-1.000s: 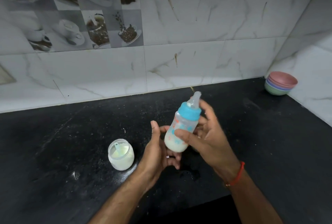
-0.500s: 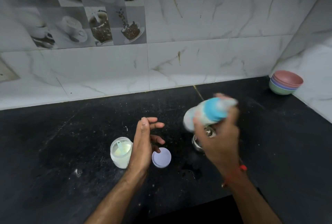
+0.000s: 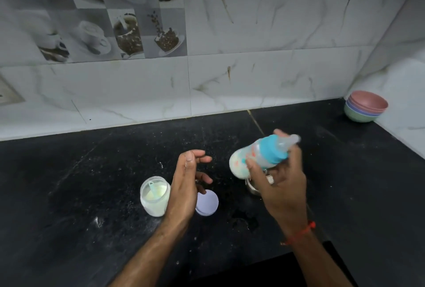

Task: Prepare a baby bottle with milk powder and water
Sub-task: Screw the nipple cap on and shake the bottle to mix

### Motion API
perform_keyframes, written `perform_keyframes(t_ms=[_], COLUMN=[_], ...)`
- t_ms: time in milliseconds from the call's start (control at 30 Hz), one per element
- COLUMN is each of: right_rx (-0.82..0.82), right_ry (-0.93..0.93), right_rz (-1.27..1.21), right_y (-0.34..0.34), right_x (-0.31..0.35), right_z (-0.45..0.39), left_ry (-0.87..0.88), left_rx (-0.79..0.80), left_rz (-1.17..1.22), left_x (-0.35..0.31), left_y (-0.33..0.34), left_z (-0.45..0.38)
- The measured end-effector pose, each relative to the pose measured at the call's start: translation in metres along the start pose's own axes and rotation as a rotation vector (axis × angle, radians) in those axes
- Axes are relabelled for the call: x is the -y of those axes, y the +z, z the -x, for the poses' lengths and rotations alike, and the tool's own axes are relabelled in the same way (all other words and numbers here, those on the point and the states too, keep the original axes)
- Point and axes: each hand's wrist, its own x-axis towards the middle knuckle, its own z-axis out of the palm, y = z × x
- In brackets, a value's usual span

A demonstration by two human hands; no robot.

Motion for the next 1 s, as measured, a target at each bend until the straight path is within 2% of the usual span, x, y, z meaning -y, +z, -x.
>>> perform_keyframes(t_ms=[67, 133, 300, 367, 433, 533, 600, 633, 700, 733, 833, 900, 967, 1000], right_rx=[0.028, 0.149, -0.104, 0.035, 0.115, -0.057, -0.094, -0.035, 0.083, 0.051, -0.117, -0.059, 0.087, 0.084], right_ry=[-0.022, 0.059, -0.018, 0.034, 0.168, 0.074, 0.038, 0.042, 0.155, 0.169, 0.029, 0.009, 0.093, 0.119], right_rz=[0.051, 0.091, -0.063, 0.029, -0.058, -0.170, -0.107, -0.042, -0.094, -0.140, -0.182, -0.080, -0.056, -0.078], right_y=[-0.001, -0.001, -0.011, -0.008, -0.008, -0.012, -0.013, -0.011, -0.010, -0.009, -0.008, -0.005, -0.002, -0.002], right_x=[-0.001, -0.006, 0.005, -0.002, -0.011, 0.000, 0.001, -0.002, -0.010, -0.007, 0.004, 0.004, -0.008, -0.008], right_z=[-0.005, -0.009, -0.007, -0.004, -0.002, -0.004, -0.005, -0.005, -0.003, -0.003, -0.001, 0.002, 0.006, 0.006], left_ry=[-0.017, -0.015, -0.006, -0.015, 0.000, 0.021, 0.011, 0.009, 0.012, 0.019, 0.019, 0.006, 0.008, 0.015], left_rx=[-0.002, 0.007, -0.005, -0.010, 0.004, 0.006, -0.004, -0.004, 0.001, 0.007, 0.004, -0.002, 0.001, 0.003], left_rz=[0.005, 0.014, 0.018, 0.025, 0.014, 0.001, -0.002, -0.001, 0.001, -0.001, -0.001, 0.005, 0.008, 0.005], left_x=[0.001, 0.001, -0.001, 0.001, 0.000, -0.003, -0.001, -0.001, 0.000, -0.001, -0.001, 0.000, -0.001, -0.002], left_y=[0.000, 0.001, -0.001, -0.001, 0.000, 0.000, -0.002, -0.002, -0.001, -0.001, -0.002, -0.002, -0.003, -0.003], left_z=[-0.001, 0.001, 0.001, 0.001, 0.003, 0.002, 0.002, 0.002, 0.003, 0.004, 0.004, 0.005, 0.007, 0.007])
